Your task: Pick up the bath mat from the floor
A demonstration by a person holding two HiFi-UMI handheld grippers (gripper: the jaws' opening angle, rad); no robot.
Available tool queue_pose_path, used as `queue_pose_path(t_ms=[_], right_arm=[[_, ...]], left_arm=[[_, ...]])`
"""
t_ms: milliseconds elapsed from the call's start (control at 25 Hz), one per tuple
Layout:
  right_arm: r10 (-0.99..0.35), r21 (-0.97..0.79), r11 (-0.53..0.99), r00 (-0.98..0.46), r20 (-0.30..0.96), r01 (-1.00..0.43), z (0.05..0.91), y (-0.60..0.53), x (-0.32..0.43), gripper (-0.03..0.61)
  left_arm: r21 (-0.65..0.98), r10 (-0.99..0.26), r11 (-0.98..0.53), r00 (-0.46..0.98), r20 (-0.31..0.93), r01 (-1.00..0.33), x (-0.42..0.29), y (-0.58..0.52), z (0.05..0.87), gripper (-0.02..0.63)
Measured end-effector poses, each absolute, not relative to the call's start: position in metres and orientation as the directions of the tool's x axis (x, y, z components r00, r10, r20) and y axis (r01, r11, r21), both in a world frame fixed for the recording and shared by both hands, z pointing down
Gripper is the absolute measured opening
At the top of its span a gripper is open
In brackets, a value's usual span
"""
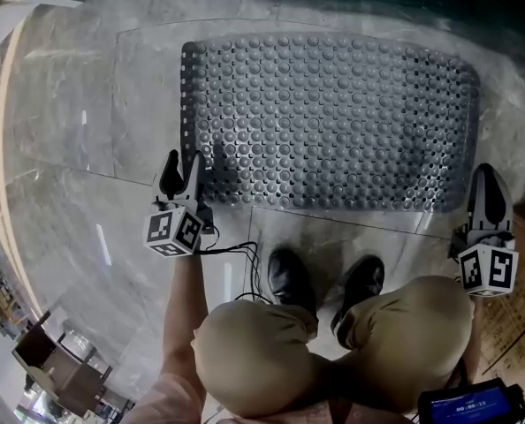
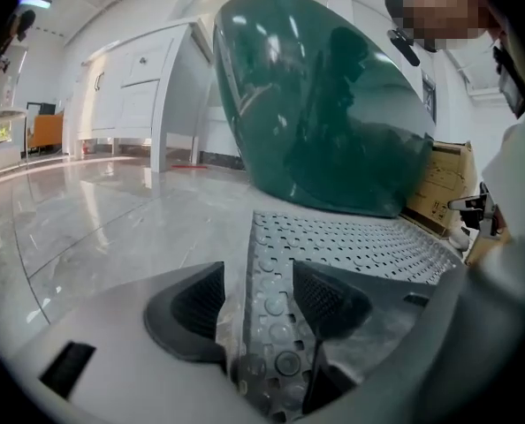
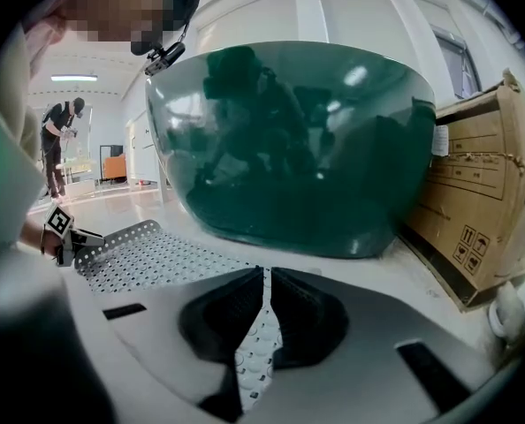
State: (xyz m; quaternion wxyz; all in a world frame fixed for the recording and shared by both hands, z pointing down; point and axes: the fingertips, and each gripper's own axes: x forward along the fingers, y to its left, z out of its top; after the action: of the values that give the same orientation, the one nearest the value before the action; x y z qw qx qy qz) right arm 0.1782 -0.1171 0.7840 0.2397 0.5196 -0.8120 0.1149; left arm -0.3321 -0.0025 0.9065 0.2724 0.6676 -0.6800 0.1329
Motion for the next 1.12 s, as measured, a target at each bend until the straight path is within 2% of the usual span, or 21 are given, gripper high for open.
queue_pose_path(t_ms=[320, 480, 680, 880, 1120], right_arm=[[-0.785, 0.057, 0.434, -0.346, 0.514, -0.899, 0.784, -0.117, 0.18, 0.021], [-0.791, 0.032, 0.414, -0.343, 0.507, -0.91, 0.799, -0.113, 0.188, 0.021], [-0.795, 0.065, 0.389, -0.298, 0.529, -0.919, 0.814, -0.108, 0.21, 0.026], [-0.765, 0.015, 0.402, -0.327, 0.555, -0.915, 0.854, -0.106, 0.193, 0.094], [-0.762, 0.023, 0.368, -0.288, 0.58, -0.929, 0.865, -0.108, 0.217, 0.179]], left_arm=[[0.18, -0.803, 0.129, 0.004, 0.596, -0.975, -0.348, 0.005, 0.927, 0.215], [0.131, -0.784, 0.106, -0.003, 0.62, -0.986, -0.348, 0.006, 0.937, 0.104], [0.155, -0.75, 0.055, 0.061, 0.659, -0.986, -0.328, 0.005, 0.966, 0.046], [0.134, -0.741, 0.088, 0.025, 0.671, -0.987, -0.348, 0.015, 0.966, 0.04], [0.121, -0.761, 0.083, 0.015, 0.649, -0.989, -0.343, 0.008, 0.954, 0.04]])
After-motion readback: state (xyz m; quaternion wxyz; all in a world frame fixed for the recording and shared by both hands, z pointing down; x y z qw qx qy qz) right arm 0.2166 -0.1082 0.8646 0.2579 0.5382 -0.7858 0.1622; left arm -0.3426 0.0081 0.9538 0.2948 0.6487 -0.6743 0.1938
